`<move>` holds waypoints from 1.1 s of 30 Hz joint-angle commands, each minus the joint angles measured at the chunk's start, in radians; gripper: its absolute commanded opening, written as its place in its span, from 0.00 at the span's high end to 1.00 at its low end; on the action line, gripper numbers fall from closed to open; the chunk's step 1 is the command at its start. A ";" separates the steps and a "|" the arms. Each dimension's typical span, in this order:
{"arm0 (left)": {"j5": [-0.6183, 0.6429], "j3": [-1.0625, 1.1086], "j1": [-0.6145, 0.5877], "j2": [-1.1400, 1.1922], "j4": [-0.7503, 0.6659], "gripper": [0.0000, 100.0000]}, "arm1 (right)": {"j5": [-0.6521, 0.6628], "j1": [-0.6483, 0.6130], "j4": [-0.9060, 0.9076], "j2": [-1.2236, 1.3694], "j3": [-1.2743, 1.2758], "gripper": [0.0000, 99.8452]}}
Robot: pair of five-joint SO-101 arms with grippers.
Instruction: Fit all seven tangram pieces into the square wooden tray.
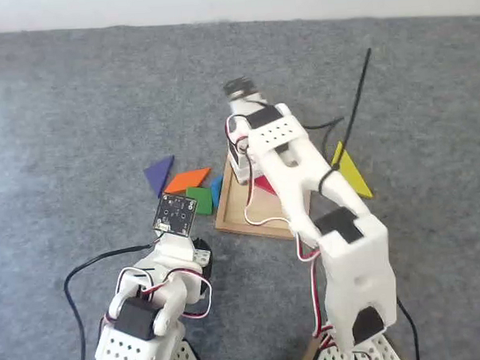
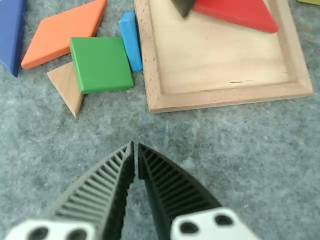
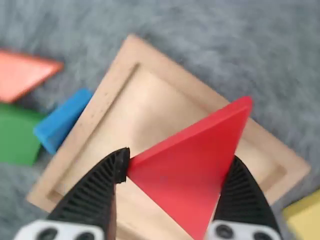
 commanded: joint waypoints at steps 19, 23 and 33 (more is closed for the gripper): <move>0.006 -0.008 0.005 -0.018 0.003 0.99 | 1.003 -0.013 0.251 0.202 -0.371 0.81; 0.006 -0.008 0.005 -0.018 0.003 0.99 | 1.054 -0.028 0.318 0.196 -0.371 0.75; 0.006 -0.008 0.005 -0.018 0.003 0.99 | 1.069 -0.030 0.363 0.179 -0.377 0.71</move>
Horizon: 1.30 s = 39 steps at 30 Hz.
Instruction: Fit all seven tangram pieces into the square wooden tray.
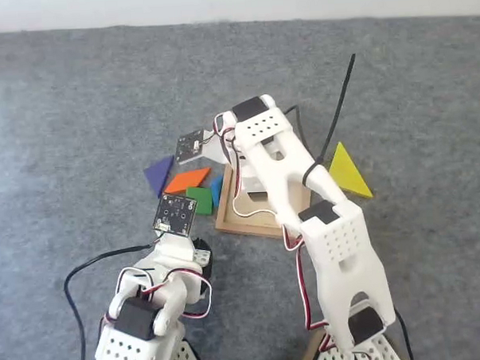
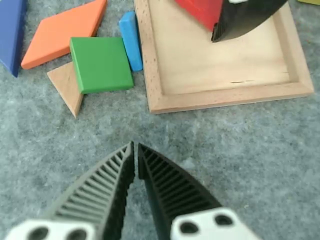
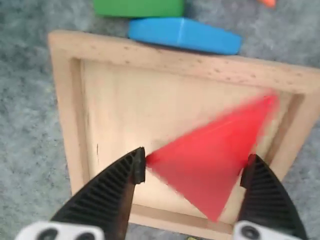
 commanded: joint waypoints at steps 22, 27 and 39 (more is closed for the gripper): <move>0.006 -0.008 0.005 -0.018 0.003 0.99 | -0.269 0.375 0.025 -0.565 0.107 0.70; 0.006 -0.008 0.005 -0.018 0.003 0.99 | -0.333 0.475 -0.249 -0.601 0.483 0.70; 0.006 -0.008 0.005 -0.018 0.003 0.99 | -0.394 0.437 -0.610 -0.573 0.850 0.70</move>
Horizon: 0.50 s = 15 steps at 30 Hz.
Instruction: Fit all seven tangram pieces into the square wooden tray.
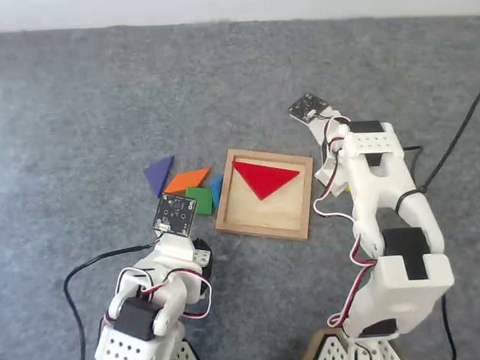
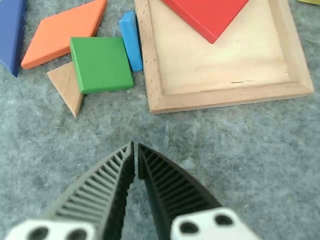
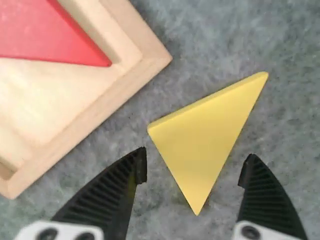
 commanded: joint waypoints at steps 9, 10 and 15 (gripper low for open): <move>0.006 -0.008 0.005 -0.018 0.003 0.99 | -0.087 -0.016 -0.045 0.157 -0.141 0.70; 0.006 -0.008 0.005 -0.018 0.003 0.99 | -0.120 -0.016 -0.054 0.179 -0.150 0.70; 0.006 -0.008 0.005 -0.018 0.003 0.99 | -0.338 0.030 -0.056 0.206 -0.227 0.71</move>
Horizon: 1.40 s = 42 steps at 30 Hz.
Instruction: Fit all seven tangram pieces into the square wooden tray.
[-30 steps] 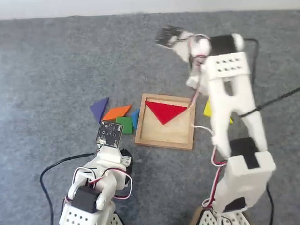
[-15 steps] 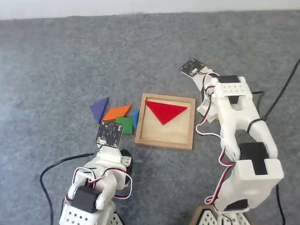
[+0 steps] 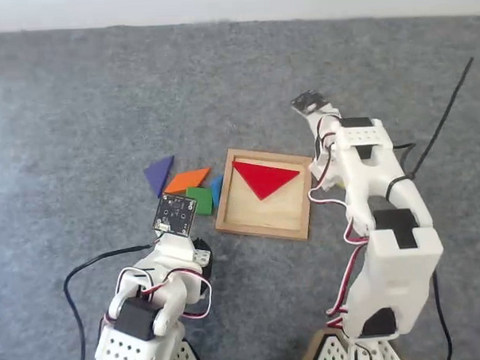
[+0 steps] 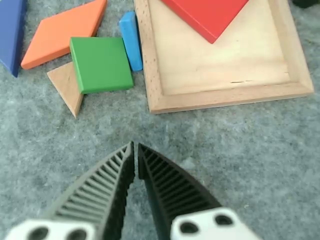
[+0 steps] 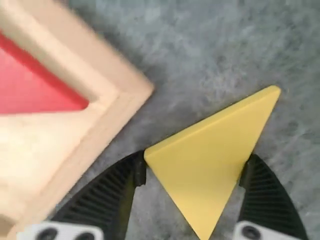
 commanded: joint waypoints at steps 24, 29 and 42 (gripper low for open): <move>0.006 -0.008 0.006 -0.018 0.003 0.99 | -0.713 0.010 0.030 -0.194 -0.106 0.71; 0.006 -0.008 0.005 -0.018 0.003 0.99 | -0.690 -0.019 0.004 -0.139 -0.112 0.70; 0.006 -0.008 0.005 -0.018 0.003 0.99 | -0.671 0.044 0.162 0.213 -0.486 0.70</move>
